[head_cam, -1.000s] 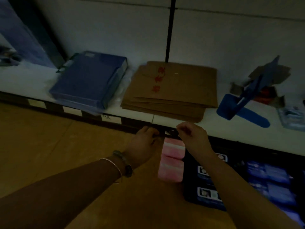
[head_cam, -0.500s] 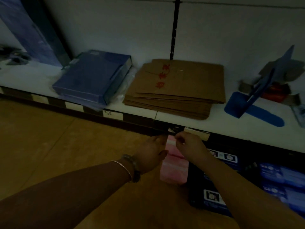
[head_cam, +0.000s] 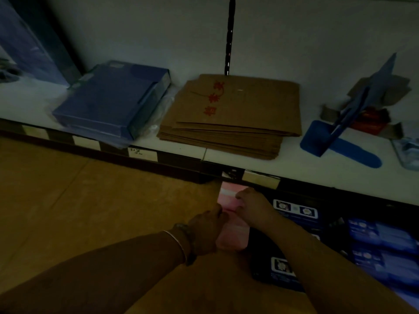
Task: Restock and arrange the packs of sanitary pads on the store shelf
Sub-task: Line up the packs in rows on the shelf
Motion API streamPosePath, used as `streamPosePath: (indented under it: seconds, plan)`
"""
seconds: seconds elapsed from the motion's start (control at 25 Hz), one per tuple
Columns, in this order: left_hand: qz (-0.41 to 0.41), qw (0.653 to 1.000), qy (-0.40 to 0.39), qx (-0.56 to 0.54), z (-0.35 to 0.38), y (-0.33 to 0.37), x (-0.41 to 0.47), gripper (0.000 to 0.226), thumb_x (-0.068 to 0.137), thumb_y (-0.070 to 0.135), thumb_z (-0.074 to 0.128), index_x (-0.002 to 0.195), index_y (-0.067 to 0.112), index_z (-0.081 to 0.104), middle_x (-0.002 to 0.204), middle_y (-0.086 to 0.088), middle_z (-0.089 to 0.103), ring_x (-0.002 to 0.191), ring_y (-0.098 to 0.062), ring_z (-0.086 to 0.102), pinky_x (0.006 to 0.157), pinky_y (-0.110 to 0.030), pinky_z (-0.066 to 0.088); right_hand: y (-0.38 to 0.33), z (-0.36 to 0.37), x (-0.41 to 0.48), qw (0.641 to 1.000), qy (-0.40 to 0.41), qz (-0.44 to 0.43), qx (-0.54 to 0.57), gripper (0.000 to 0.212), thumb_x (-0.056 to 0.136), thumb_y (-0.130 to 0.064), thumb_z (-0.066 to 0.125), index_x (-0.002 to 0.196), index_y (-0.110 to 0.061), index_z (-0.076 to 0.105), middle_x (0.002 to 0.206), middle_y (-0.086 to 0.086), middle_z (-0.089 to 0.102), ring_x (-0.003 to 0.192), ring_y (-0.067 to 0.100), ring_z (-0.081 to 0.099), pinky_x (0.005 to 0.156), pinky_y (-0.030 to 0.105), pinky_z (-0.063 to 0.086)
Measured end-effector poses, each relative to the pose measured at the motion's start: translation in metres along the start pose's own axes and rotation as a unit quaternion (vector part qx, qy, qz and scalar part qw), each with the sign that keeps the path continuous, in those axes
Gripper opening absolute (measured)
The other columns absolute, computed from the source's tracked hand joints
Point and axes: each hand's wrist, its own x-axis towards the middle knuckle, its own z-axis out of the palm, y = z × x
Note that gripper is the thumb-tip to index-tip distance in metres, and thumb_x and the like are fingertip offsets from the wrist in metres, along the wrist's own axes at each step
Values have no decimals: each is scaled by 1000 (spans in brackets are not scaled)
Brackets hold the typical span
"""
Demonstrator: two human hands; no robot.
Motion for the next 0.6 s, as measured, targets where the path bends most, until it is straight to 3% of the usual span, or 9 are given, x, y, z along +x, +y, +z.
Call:
streamPosePath:
  seconds: [0.16, 0.32, 0.44, 0.6]
  plan:
    - [6, 1000, 25, 1, 4, 5, 4, 53, 89, 10, 54, 137, 9, 32, 142, -14, 22, 117, -31, 44, 95, -38, 42, 11, 3, 1, 1000, 13, -6, -3, 48, 91, -11, 53, 137, -7, 41, 143, 11, 35, 127, 24, 40, 100, 19, 29]
    - [-3, 1000, 20, 19, 7, 11, 8, 57, 90, 7, 46, 143, 11, 24, 145, -14, 19, 117, -32, 42, 93, -40, 44, 18, 10, 6, 999, -4, -3, -33, 52, 90, -16, 55, 139, -7, 39, 143, 11, 33, 129, 26, 38, 104, 23, 30]
    - [-15, 1000, 13, 21, 8, 10, 11, 70, 85, 5, 54, 144, 7, 16, 145, -13, 20, 118, -31, 41, 93, -38, 45, 19, 18, 12, 999, 0, 6, -53, 49, 89, -30, 57, 133, -10, 45, 137, 9, 37, 119, 25, 42, 100, 29, 37]
    - [-16, 1000, 4, -10, 9, 7, 10, 72, 83, 8, 62, 143, 9, 22, 144, -11, 19, 118, -29, 42, 96, -35, 44, 18, 20, 9, 990, 31, 3, -139, 49, 92, -33, 54, 134, -12, 41, 137, 14, 31, 123, 29, 37, 101, 36, 36]
